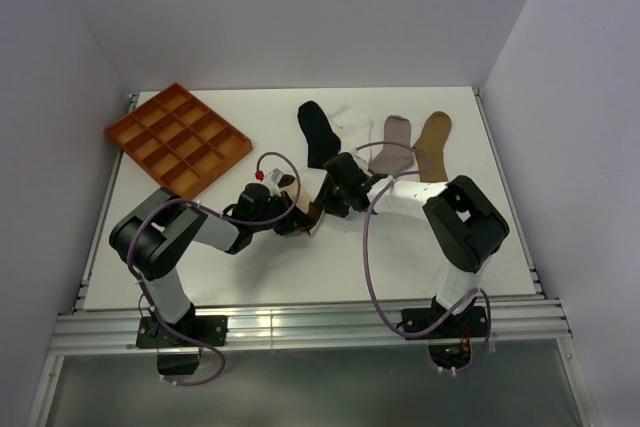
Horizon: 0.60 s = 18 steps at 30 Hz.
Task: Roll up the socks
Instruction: Roll the sock at the center of the board.
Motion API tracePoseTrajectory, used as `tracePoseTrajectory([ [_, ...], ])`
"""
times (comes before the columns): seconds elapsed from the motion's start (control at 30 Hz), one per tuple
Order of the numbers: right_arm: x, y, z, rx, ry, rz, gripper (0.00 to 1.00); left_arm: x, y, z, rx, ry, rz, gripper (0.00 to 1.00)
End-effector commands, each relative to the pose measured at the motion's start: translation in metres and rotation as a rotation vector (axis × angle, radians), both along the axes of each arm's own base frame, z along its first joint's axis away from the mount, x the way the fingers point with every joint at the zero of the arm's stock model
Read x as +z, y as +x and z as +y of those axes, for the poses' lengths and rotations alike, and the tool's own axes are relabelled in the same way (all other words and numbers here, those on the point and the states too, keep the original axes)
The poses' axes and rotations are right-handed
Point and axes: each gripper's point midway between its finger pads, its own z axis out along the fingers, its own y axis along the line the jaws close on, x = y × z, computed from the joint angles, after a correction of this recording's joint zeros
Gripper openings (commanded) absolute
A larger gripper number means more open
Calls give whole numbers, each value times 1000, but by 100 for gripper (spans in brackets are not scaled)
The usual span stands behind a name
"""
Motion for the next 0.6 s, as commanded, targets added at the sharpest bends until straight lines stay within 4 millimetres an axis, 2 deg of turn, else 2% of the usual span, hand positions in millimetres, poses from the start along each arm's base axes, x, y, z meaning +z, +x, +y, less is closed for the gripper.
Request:
tracePoseTrajectory([
  [0.0,4,-3,7,12,2,-5,50,-32,-16,17,12,101,97,0],
  [0.23,-11,-11,12,32,-10,38,46,-33,-14,17,19,113,103,1],
  [0.33,-14,-14,9,32,-34,53,34,-35,-13,18,23,125,107,1],
  [0.4,-17,-16,3,21,-70,72,26,-33,-12,18,25,123,100,10],
  [0.43,-18,-15,-3,4,-101,67,12,-32,-13,19,27,124,97,14],
  [0.47,-18,-15,-6,-3,-119,72,6,-27,-11,19,33,121,84,21],
  [0.5,-18,-16,-10,-6,-146,85,0,-25,-11,20,35,124,74,23],
  [0.53,-18,-16,-14,-9,-165,86,0,-24,-11,22,41,135,72,27],
  [0.57,-15,-14,-14,-4,-178,83,0,-15,-6,24,59,136,41,33],
])
